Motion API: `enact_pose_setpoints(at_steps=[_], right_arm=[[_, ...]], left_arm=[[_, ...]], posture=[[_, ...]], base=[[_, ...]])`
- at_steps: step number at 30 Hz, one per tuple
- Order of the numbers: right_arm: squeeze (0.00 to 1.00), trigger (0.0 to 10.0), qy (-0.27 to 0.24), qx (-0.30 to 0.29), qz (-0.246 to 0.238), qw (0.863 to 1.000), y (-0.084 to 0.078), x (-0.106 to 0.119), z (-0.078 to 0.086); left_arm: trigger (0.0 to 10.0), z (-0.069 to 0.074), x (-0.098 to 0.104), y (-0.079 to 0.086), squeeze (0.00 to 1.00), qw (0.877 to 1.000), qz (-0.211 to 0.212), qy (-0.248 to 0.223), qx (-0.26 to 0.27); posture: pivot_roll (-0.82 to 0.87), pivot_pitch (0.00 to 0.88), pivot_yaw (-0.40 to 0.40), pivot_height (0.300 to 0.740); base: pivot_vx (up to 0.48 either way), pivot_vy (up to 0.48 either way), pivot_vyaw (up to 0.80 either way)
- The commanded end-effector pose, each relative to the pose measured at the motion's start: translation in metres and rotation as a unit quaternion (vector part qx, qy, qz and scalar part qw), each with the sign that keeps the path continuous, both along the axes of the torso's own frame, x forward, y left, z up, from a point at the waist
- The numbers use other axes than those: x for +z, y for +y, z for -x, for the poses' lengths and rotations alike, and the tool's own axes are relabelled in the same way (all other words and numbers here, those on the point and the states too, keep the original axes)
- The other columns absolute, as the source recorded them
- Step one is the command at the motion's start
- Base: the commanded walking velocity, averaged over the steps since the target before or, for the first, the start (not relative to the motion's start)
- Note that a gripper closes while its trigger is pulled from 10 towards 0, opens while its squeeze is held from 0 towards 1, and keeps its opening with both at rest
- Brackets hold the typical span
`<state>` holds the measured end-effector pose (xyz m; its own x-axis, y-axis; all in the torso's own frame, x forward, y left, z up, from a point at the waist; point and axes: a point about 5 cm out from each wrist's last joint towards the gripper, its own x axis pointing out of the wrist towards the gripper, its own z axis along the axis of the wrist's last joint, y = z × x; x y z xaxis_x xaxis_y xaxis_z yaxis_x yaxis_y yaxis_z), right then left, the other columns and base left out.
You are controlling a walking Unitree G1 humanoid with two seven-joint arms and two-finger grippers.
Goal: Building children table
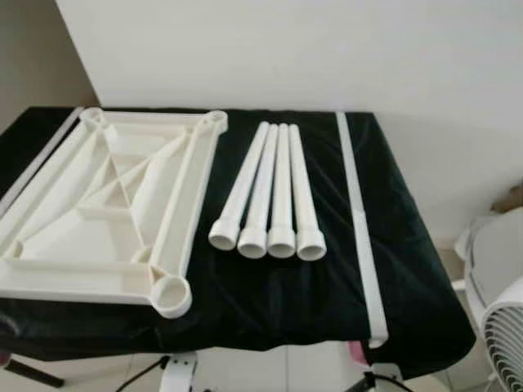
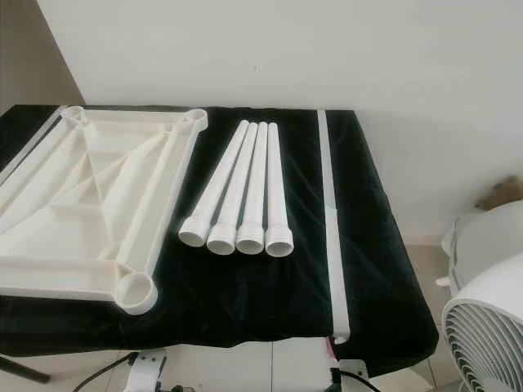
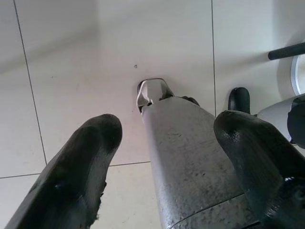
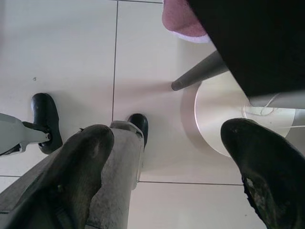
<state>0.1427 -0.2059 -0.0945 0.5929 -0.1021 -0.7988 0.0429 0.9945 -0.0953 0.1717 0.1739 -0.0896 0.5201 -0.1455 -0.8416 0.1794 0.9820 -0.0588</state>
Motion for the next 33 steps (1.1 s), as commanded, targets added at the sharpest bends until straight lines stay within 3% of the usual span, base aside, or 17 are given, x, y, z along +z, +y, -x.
enact_pose_setpoints(at_steps=[1, 33], right_arm=[[0.00, 10.0, 0.010, -0.009, -0.005, 1.000, 0.0021, -0.0025, 0.0048], [0.00, 10.0, 0.012, -0.018, -0.008, 1.000, 0.0013, -0.0027, 0.0048]], left_arm=[[10.0, 0.0119, -0.0055, 0.0033, 0.00, 1.000, -0.014, 0.025, 0.010], [10.0, 0.0113, -0.0054, 0.0029, 0.00, 0.999, -0.013, 0.026, 0.015]], posture=[[-0.02, 0.000, 0.006, 0.740], [-0.02, 0.000, 0.006, 0.740]], base=[[0.000, 0.307, 0.00], [0.000, 0.339, 0.00]])
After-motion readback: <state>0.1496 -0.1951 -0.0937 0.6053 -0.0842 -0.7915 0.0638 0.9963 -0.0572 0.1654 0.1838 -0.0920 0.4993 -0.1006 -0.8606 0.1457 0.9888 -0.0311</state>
